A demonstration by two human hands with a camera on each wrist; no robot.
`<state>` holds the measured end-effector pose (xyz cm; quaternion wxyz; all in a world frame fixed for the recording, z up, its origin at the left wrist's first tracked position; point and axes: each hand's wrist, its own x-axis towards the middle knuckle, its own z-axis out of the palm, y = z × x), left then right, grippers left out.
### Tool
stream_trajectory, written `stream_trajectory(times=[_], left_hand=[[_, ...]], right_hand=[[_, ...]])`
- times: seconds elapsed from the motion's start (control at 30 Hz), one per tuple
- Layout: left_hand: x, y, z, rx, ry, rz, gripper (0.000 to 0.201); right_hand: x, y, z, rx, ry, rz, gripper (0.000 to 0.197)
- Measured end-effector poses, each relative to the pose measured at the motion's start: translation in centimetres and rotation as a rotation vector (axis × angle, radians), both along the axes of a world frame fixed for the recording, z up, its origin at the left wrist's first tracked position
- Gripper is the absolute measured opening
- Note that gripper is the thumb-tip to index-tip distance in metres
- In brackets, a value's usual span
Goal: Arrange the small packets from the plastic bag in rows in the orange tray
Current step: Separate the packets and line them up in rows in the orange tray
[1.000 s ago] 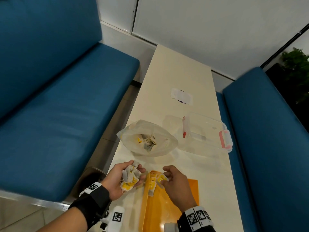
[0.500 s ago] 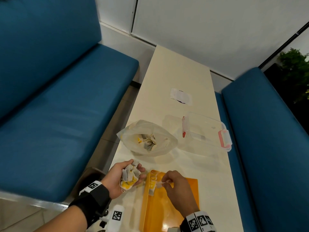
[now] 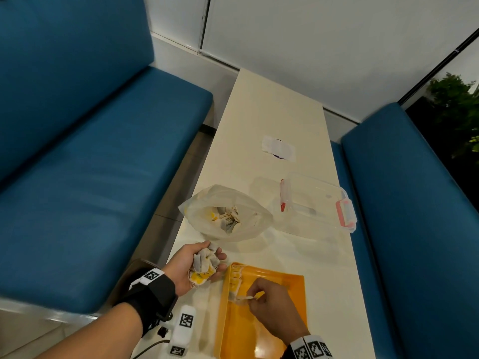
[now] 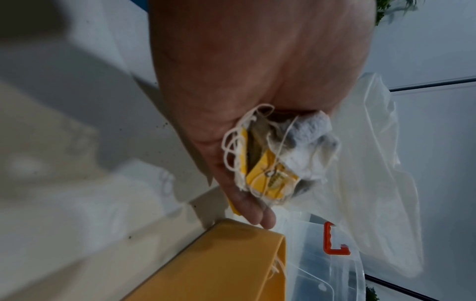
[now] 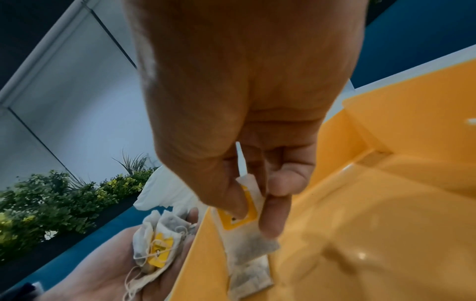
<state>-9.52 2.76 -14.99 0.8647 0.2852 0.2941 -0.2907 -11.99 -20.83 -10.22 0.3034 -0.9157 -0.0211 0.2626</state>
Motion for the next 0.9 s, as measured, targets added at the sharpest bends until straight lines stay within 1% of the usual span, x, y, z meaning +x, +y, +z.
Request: stream_trajectory(times=[0.1, 0.23, 0.3, 0.4, 0.6, 0.7, 0.77, 0.83, 0.9], left_hand=[[0.3, 0.0, -0.5, -0.014, -0.003, -0.006, 0.039], [0.7, -0.1, -0.8, -0.013, -0.015, -0.029, 0.038], [0.8, -0.2, -0.8, -0.016, -0.012, -0.044, 0.039], [0.9, -0.3, -1.0, -0.010, -0.014, -0.081, 0.041], [1.1, -0.5, -1.2, -0.003, -0.030, -0.191, 0.051], [1.0, -0.6, -1.3, 0.016, -0.033, -0.200, 0.050], [0.9, -0.7, -1.4, 0.029, -0.033, -0.204, 0.053], [0.9, -0.6, -1.6, 0.040, -0.036, -0.211, 0.055], [1.0, -0.6, -1.7, 0.047, -0.039, -0.221, 0.054]], right_hand=[[-0.1, 0.3, -0.1, 0.028, 0.080, 0.019, 0.010], [-0.1, 1.0, -1.3, 0.015, 0.149, 0.081, 0.022], [0.0, 1.3, -2.0, 0.021, 0.144, 0.051, 0.023], [0.2, 1.8, -2.7, 0.047, 0.116, -0.013, 0.016], [0.6, 2.5, -3.6, 0.016, 0.022, -0.118, 0.022], [0.6, 2.6, -4.1, 0.020, 0.033, -0.214, 0.024], [0.6, 2.5, -4.4, 0.023, 0.045, -0.260, 0.028], [0.7, 2.6, -4.5, 0.013, 0.053, -0.270, 0.029], [0.8, 2.6, -4.5, 0.003, 0.050, -0.247, 0.026]])
